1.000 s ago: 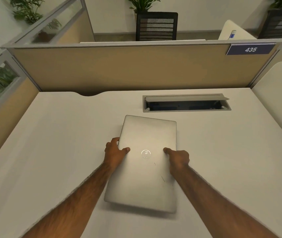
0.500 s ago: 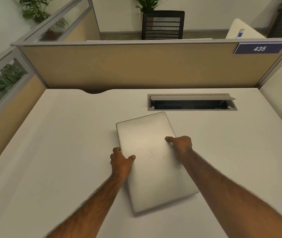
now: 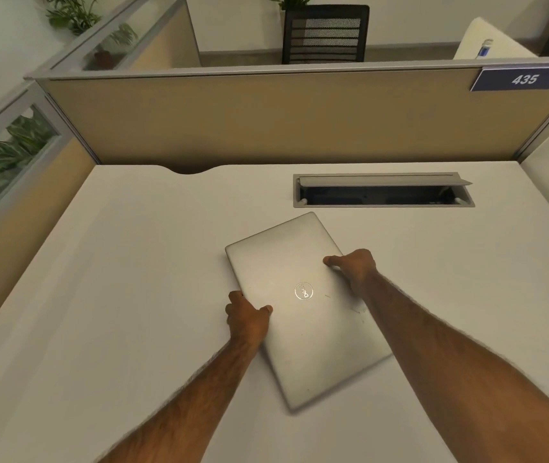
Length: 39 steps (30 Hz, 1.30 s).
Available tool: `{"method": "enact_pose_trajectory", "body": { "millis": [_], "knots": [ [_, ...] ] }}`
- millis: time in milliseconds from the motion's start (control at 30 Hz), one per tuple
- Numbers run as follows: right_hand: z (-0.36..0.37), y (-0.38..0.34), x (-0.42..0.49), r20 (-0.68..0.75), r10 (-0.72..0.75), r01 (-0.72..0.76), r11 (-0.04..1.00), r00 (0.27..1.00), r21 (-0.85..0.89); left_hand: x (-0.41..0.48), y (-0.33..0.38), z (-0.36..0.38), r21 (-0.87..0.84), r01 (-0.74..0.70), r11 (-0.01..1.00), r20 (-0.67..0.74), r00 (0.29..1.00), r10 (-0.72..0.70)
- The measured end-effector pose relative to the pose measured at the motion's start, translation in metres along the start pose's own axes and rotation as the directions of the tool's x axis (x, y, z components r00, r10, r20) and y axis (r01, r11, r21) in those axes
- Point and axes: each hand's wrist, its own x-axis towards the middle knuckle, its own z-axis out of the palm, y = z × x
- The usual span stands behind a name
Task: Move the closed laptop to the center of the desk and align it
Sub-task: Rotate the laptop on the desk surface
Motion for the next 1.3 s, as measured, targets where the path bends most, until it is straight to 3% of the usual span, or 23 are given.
{"method": "enact_pose_trajectory", "body": {
  "millis": [467,767,1067,1300],
  "knots": [
    [0.001,0.002,0.016,0.075,-0.029,0.045,0.975,0.997,-0.217,-0.004,0.002,0.0,0.058,0.03,0.998,0.006,1.0,-0.03],
    [0.003,0.01,0.015,0.041,-0.105,0.112,0.952,0.994,-0.283,-0.005,0.005,-0.001,0.098,0.039,0.994,0.015,0.999,-0.04],
    [0.007,0.007,0.022,0.034,-0.054,0.059,0.977,0.998,-0.206,-0.004,0.012,0.001,0.125,0.098,0.987,-0.002,0.995,-0.099],
    [0.011,-0.006,0.025,0.074,-0.092,0.106,0.97,0.993,-0.22,-0.009,0.006,0.006,0.047,0.139,0.989,-0.028,0.99,-0.138]
  ]
}}
